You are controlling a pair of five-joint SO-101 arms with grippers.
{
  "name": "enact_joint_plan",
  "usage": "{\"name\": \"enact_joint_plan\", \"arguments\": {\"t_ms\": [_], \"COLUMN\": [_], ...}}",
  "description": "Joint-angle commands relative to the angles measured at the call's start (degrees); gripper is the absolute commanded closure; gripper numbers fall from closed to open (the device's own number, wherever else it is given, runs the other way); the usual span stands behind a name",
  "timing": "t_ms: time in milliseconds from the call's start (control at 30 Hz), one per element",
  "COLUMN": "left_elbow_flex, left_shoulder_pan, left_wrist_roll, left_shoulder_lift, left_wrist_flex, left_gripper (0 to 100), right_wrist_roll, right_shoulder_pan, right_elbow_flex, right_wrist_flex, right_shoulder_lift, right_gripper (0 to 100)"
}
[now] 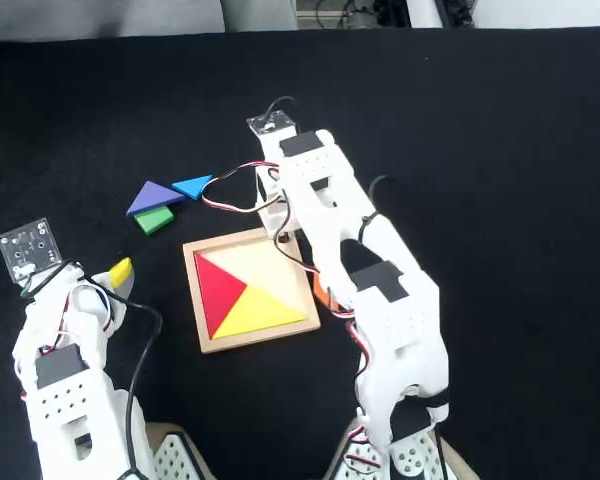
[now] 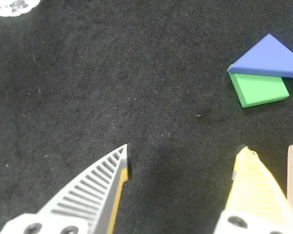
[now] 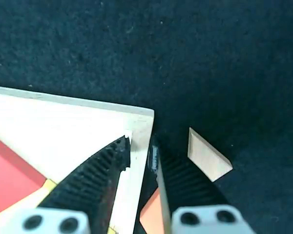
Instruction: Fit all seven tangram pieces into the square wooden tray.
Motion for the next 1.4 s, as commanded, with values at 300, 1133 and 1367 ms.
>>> {"name": "enact_joint_plan", "arguments": {"t_ms": [300,1133,1367], "left_elbow_flex": [-0.92,-0.84,-0.75], "left_shoulder_pan": [0.75,0.75,0.75], "left_wrist_roll": [0.44,0.44,0.44], "left_shoulder_lift": [0.09,0.09,0.09], "left_wrist_flex": [-0.35,-0.35,-0.35], "left_gripper": [66,66,66], "right_wrist_roll": [-0.35,-13.89,-13.98], "right_shoulder_pan": [-3.96,10.37,8.62], "right_elbow_flex": [-2.51,-7.43,-7.43], "right_wrist_flex": [0.97,1.14,3.52], "right_shoulder_lift": [0.48,3.65,3.65], "right_gripper": [92.4,98.7,98.7]}}
